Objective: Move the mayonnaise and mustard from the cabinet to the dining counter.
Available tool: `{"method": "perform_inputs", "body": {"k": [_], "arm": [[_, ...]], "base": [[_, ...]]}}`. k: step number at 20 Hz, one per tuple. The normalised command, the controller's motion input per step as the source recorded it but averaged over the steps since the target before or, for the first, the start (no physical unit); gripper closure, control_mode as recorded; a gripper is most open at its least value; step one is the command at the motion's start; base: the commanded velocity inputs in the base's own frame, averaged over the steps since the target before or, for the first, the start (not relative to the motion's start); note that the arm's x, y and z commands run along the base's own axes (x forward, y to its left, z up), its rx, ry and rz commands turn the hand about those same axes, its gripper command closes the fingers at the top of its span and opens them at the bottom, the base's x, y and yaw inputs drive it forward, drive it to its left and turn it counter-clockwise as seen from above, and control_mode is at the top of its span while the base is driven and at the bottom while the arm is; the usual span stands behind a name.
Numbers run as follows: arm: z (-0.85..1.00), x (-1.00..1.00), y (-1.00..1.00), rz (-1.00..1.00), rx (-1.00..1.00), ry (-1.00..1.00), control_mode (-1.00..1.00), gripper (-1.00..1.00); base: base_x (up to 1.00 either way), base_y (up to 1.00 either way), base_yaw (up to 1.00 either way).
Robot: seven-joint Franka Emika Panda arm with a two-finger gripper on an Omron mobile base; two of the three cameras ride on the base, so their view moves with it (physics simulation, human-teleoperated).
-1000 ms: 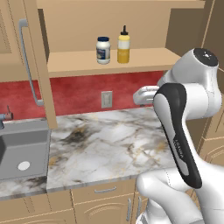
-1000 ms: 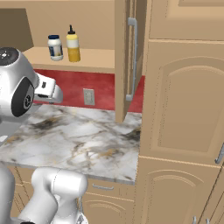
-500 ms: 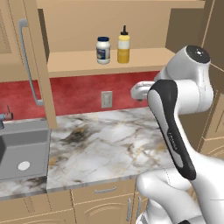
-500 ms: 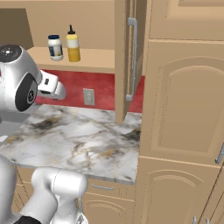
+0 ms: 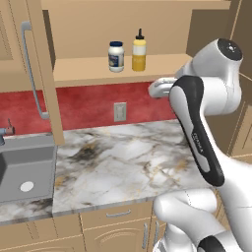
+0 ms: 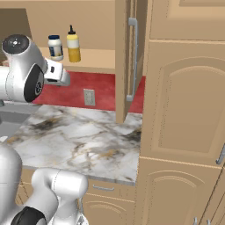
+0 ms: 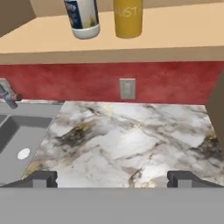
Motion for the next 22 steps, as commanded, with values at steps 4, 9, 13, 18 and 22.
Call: {"method": "perform_inputs", "body": {"k": [4,9,13,18,22], "arm": [[0.28,0.41,-0.12,0.09,0.0,-0.2,-1.0,-1.0],[0.25,0.44,-0.14,0.04,-0.03,-0.18,-1.0,-1.0],[0.18,0.36,-0.08,0.01,-0.04,-0.15,-1.0,-1.0],[0.15,0.32,0.0,0.0,0.0,-0.05,-1.0,-1.0],[0.15,0.28,0.0,0.0,0.0,0.0,-1.0,-1.0]], "base": [[0.0,0.0,0.0],[0.0,0.0,0.0],[0.0,0.0,0.0],[0.0,0.0,0.0],[0.0,0.0,0.0]]}}
